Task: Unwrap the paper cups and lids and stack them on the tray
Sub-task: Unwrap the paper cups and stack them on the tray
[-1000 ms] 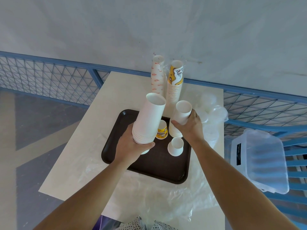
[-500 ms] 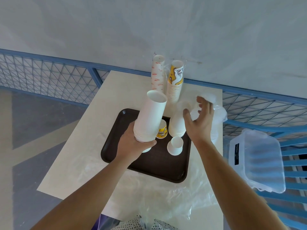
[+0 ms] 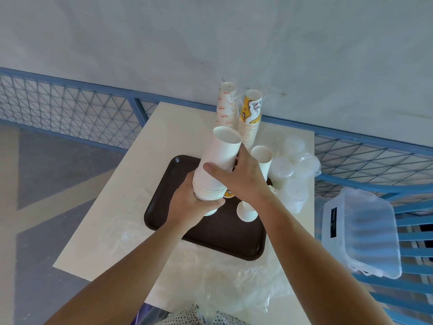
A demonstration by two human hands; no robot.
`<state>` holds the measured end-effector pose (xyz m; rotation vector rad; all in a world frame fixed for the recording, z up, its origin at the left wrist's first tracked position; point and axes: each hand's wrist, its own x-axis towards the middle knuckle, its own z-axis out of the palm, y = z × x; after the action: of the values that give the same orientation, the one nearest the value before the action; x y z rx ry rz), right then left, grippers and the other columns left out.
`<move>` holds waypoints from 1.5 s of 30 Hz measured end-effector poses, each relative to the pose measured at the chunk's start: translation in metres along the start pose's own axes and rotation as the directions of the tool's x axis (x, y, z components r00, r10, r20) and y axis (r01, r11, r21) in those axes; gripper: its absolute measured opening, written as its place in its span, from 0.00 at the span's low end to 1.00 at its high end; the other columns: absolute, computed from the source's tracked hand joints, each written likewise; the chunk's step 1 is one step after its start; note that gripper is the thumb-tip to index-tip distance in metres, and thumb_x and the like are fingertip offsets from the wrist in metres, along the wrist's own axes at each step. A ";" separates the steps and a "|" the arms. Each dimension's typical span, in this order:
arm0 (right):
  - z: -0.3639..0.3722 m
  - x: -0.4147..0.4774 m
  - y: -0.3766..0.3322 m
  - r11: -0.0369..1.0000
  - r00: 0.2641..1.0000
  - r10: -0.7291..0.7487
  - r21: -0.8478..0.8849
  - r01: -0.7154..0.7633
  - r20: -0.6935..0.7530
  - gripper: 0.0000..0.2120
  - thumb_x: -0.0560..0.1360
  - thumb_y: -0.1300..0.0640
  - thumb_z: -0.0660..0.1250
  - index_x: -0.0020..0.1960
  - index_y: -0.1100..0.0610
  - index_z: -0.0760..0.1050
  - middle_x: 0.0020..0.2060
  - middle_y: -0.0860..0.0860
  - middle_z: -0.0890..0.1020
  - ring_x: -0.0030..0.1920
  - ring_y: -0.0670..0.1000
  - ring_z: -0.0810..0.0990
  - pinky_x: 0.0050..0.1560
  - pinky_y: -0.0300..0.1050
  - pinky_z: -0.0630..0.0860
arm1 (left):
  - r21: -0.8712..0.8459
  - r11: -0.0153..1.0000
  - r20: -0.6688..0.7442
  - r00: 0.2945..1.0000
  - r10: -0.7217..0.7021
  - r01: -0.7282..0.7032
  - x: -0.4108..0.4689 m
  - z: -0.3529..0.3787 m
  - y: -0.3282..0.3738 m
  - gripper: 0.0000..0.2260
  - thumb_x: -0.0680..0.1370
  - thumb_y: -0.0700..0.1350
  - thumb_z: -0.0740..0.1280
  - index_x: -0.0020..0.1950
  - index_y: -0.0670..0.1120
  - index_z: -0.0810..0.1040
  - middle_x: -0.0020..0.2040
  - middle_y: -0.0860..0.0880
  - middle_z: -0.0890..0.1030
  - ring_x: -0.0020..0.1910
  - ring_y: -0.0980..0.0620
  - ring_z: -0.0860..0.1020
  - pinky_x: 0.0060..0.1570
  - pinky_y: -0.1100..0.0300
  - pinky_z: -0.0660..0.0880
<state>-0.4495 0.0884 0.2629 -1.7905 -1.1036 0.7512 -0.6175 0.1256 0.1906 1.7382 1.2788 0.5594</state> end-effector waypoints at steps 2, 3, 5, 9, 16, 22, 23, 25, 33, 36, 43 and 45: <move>0.003 0.001 -0.002 1.000 0.999 0.027 -0.008 -0.027 -0.019 0.36 0.69 0.39 0.79 0.70 0.49 0.69 0.58 0.44 0.81 0.57 0.46 0.80 0.54 0.44 0.79 | -0.008 1.000 0.001 1.000 -0.006 0.006 -0.001 -0.001 -0.002 0.38 0.62 0.55 0.85 0.66 0.69 0.69 0.56 0.71 0.80 0.56 0.72 0.77 0.51 0.69 0.73; 0.004 0.000 -0.003 0.999 0.999 0.030 -0.013 -0.031 -0.027 0.36 0.69 0.40 0.80 0.70 0.49 0.70 0.57 0.43 0.81 0.56 0.46 0.80 0.52 0.42 0.79 | -0.010 1.000 0.002 1.000 -0.008 0.008 -0.001 -0.001 -0.003 0.39 0.62 0.55 0.85 0.67 0.68 0.70 0.56 0.72 0.79 0.57 0.71 0.77 0.52 0.68 0.73; 0.006 0.000 -0.004 0.999 0.999 0.027 -0.039 -0.028 -0.038 0.36 0.68 0.40 0.80 0.70 0.50 0.70 0.56 0.43 0.81 0.55 0.46 0.80 0.48 0.38 0.76 | -0.008 1.000 0.002 1.000 -0.010 0.010 -0.002 -0.003 -0.005 0.39 0.62 0.56 0.85 0.68 0.67 0.70 0.57 0.72 0.79 0.57 0.70 0.77 0.53 0.67 0.74; 0.004 -0.001 -0.008 0.996 0.997 0.017 -0.082 -0.023 -0.078 0.35 0.67 0.39 0.80 0.68 0.50 0.72 0.52 0.42 0.80 0.51 0.45 0.80 0.43 0.33 0.73 | 0.007 1.000 -0.004 1.000 -0.005 0.005 -0.001 -0.004 -0.006 0.40 0.62 0.56 0.85 0.69 0.65 0.71 0.57 0.68 0.81 0.57 0.68 0.78 0.52 0.67 0.74; 0.002 -0.001 -0.012 0.996 0.989 -0.008 -0.090 -0.005 -0.148 0.35 0.66 0.39 0.80 0.66 0.51 0.73 0.51 0.42 0.81 0.50 0.45 0.81 0.48 0.42 0.81 | 0.033 0.999 -0.011 1.000 -0.006 0.007 0.000 -0.003 -0.002 0.39 0.62 0.57 0.85 0.69 0.63 0.71 0.56 0.68 0.81 0.56 0.69 0.78 0.53 0.65 0.76; -0.001 -0.002 -0.014 0.995 0.975 -0.029 -0.095 0.008 -0.220 0.36 0.66 0.38 0.80 0.68 0.52 0.73 0.52 0.42 0.81 0.49 0.44 0.79 0.49 0.40 0.78 | 0.043 0.999 -0.013 1.000 0.010 -0.009 0.002 -0.003 0.001 0.38 0.62 0.56 0.85 0.67 0.63 0.73 0.54 0.70 0.81 0.55 0.72 0.77 0.50 0.67 0.74; -0.002 -0.001 -0.014 0.996 0.973 -0.025 -0.093 0.004 -0.231 0.36 0.66 0.38 0.80 0.68 0.53 0.73 0.52 0.43 0.81 0.49 0.43 0.79 0.49 0.41 0.79 | 0.044 0.999 -0.015 1.000 0.015 -0.014 0.002 -0.003 0.002 0.37 0.61 0.57 0.85 0.67 0.62 0.73 0.55 0.68 0.81 0.55 0.71 0.78 0.50 0.67 0.74; -0.006 0.000 -0.016 0.996 0.966 -0.016 -0.084 -0.006 -0.258 0.35 0.67 0.39 0.80 0.66 0.54 0.74 0.51 0.43 0.81 0.46 0.39 0.78 0.50 0.44 0.79 | 0.042 0.999 -0.017 1.000 0.017 -0.016 0.003 -0.003 0.002 0.37 0.61 0.57 0.85 0.67 0.61 0.74 0.55 0.65 0.82 0.56 0.67 0.79 0.51 0.64 0.76; -0.027 0.008 -0.022 0.997 0.934 0.027 0.073 -0.001 -0.355 0.25 0.67 0.42 0.81 0.54 0.54 0.77 0.40 0.40 0.81 0.41 0.36 0.80 0.38 0.31 0.73 | 0.061 0.998 -0.008 1.000 -0.003 0.003 -0.001 -0.005 -0.005 0.40 0.61 0.60 0.83 0.69 0.63 0.71 0.56 0.66 0.82 0.56 0.63 0.80 0.53 0.57 0.78; -0.038 0.012 -0.020 0.984 0.925 0.064 0.177 0.004 -0.374 0.17 0.70 0.45 0.81 0.48 0.53 0.78 0.38 0.43 0.82 0.38 0.36 0.80 0.35 0.30 0.72 | 0.065 0.998 -0.005 1.000 -0.016 0.016 -0.002 -0.005 -0.006 0.40 0.59 0.62 0.82 0.69 0.64 0.71 0.56 0.66 0.81 0.57 0.60 0.80 0.56 0.54 0.79; -0.063 0.018 -0.011 0.876 0.899 0.207 0.483 0.006 -0.387 0.15 0.69 0.45 0.79 0.49 0.53 0.83 0.43 0.48 0.88 0.47 0.47 0.87 0.48 0.46 0.83 | 0.048 0.999 0.008 1.000 -0.026 0.025 0.001 0.000 -0.004 0.39 0.62 0.59 0.84 0.68 0.63 0.70 0.55 0.66 0.81 0.56 0.65 0.78 0.56 0.55 0.79; -0.066 0.018 -0.009 0.847 0.897 0.233 0.532 0.003 -0.376 0.15 0.70 0.46 0.80 0.50 0.54 0.84 0.43 0.47 0.88 0.48 0.48 0.87 0.50 0.48 0.83 | 0.045 0.999 0.009 1.000 -0.026 0.026 0.001 0.000 -0.004 0.39 0.62 0.58 0.84 0.69 0.63 0.70 0.56 0.66 0.81 0.56 0.65 0.78 0.55 0.56 0.78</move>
<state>-0.3907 0.0828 0.2982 -1.4550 -0.4341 0.6100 -0.6191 0.1271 0.1874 1.7562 1.3142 0.5105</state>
